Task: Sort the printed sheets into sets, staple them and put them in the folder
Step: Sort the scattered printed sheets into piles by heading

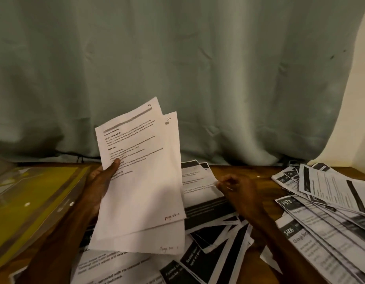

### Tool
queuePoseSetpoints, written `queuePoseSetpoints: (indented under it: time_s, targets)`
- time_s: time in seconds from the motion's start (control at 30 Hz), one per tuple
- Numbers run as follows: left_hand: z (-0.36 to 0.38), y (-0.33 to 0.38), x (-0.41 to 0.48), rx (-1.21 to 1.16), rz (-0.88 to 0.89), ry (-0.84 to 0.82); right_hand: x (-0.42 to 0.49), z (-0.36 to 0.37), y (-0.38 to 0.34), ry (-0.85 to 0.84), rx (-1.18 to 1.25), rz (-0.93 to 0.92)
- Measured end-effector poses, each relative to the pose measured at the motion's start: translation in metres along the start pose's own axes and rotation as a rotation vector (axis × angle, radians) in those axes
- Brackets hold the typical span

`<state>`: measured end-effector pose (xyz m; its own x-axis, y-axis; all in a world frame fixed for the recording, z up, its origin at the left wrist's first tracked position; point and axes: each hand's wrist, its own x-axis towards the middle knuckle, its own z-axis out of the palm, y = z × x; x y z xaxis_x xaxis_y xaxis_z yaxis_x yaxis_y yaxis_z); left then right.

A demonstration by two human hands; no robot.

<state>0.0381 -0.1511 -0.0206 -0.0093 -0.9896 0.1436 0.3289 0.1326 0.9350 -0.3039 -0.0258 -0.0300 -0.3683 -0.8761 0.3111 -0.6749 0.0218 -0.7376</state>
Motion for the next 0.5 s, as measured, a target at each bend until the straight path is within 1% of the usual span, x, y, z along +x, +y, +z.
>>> queuePoseSetpoints:
  time_s: [0.03, 0.1, 0.2, 0.33, 0.43, 0.5]
  targets:
    - [0.0, -0.002, 0.0, -0.004, -0.001, -0.001, 0.003, 0.001, 0.008, -0.02, -0.123, 0.035]
    - [0.0, -0.004, -0.002, -0.01, -0.005, -0.009, 0.004, 0.009, 0.016, -0.098, -0.242, 0.098]
    - [0.004, -0.006, -0.005, -0.028, -0.024, -0.032, 0.001, 0.017, 0.015, -0.165, -0.412, 0.114]
    - [0.006, -0.009, -0.003, -0.04, -0.041, -0.042, 0.007, 0.018, 0.017, -0.149, -0.364, 0.124]
    - [0.008, -0.011, -0.005, -0.074, -0.091, -0.061, 0.01, 0.018, 0.021, -0.138, -0.224, 0.155]
    - [0.01, -0.012, -0.006, -0.075, -0.105, -0.067, 0.01, 0.018, 0.022, -0.134, -0.171, 0.198]
